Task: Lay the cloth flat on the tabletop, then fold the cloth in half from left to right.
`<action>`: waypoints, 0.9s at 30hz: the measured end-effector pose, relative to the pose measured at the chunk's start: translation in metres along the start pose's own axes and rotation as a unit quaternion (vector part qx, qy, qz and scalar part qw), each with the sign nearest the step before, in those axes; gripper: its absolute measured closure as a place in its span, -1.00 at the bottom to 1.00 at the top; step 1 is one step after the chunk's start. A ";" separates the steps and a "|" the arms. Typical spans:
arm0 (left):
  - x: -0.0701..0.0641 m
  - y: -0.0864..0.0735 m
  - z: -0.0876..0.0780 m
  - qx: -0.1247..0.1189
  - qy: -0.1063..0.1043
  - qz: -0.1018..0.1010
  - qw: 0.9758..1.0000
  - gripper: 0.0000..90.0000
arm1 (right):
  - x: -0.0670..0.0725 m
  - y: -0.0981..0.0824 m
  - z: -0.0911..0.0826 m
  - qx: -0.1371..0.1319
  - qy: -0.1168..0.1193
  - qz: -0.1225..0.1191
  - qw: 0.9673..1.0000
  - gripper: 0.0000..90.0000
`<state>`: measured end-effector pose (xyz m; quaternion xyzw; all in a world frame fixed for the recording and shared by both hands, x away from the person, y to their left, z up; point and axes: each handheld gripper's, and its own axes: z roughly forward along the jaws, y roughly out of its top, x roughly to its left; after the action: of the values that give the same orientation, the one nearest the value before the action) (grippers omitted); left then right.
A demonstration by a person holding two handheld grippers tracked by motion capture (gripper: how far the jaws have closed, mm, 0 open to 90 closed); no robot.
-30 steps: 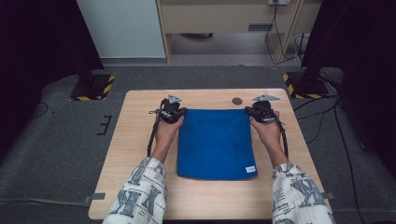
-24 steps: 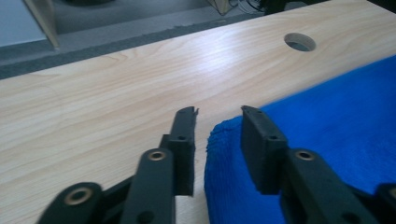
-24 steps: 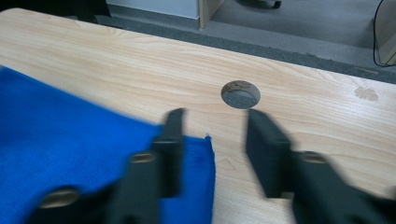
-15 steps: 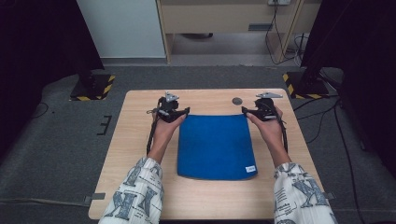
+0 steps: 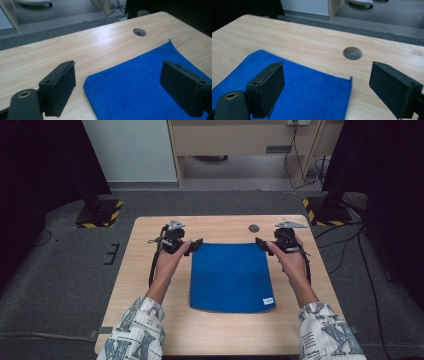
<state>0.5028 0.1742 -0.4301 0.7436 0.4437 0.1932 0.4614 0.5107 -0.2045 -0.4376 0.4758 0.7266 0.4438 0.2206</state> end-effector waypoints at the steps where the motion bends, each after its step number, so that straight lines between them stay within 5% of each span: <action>1: 0.001 -0.001 -0.002 -0.002 -0.006 -0.002 1.000 -0.76 | 0.005 -0.001 0.000 0.001 0.005 -0.005 1.000 -0.71; 14: 0.013 -0.038 -0.023 -0.010 -0.014 -0.021 1.000 -0.79 | 0.054 -0.020 -0.006 0.019 0.062 -0.051 0.997 -0.26; 27: 0.014 -0.074 -0.033 -0.004 -0.005 -0.011 1.000 -0.77 | 0.116 -0.043 -0.016 0.024 0.132 -0.094 0.986 0.06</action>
<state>0.4517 0.2160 -0.4789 0.7378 0.4490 0.1864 0.4682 0.4255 -0.1152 -0.4541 0.3480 0.8013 0.4624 0.1518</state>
